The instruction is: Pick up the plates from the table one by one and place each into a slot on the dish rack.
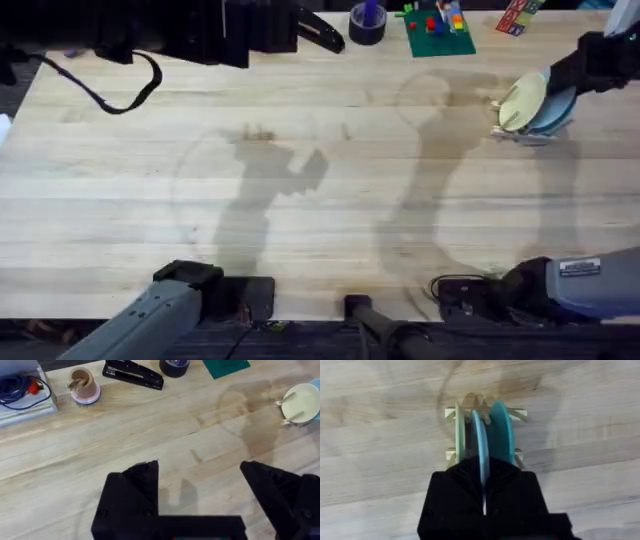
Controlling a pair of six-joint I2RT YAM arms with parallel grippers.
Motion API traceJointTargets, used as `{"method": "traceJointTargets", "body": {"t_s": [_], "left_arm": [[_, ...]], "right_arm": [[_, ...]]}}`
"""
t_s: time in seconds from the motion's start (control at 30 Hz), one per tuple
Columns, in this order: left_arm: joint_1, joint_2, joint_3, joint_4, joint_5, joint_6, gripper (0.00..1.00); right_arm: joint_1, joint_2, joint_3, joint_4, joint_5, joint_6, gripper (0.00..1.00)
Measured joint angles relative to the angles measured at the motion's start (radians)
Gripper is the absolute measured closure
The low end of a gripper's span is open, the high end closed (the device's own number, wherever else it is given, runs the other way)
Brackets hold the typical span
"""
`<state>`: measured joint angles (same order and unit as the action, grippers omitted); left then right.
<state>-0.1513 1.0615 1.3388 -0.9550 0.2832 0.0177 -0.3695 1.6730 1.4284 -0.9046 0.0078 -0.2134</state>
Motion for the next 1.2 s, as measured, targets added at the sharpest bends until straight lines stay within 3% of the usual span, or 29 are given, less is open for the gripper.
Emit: {"method": "traceJointTargets", "body": {"t_s": [0.1,0.4,0.8,0.97,1.03,1.13,1.2], "left_arm": [[0.000,0.000,0.000,0.000,0.000,0.000,0.005],[0.000,0.000,0.000,0.000,0.000,-0.002,0.006],[0.000,0.000,0.000,0.000,0.000,-0.011,0.006],[0.000,0.000,0.000,0.000,0.000,-0.011,0.006],[0.000,0.000,0.000,0.000,0.000,-0.011,0.006],[0.000,0.000,0.000,0.000,0.000,-0.011,0.006],[0.000,0.000,0.000,0.000,0.000,-0.011,0.006]], "right_arm": [[0.000,0.000,0.000,0.000,0.000,0.000,0.968],[0.001,0.000,0.000,0.001,-0.001,0.000,0.842],[0.002,-0.003,0.000,-0.016,-0.001,0.000,0.840],[0.002,-0.072,0.005,-0.049,-0.001,0.001,0.803],[0.003,-0.125,0.013,-0.058,-0.001,0.003,0.742],[0.003,-0.206,0.024,-0.085,-0.002,0.012,0.469],[0.004,-0.256,0.027,-0.109,-0.001,0.016,0.336]]}}
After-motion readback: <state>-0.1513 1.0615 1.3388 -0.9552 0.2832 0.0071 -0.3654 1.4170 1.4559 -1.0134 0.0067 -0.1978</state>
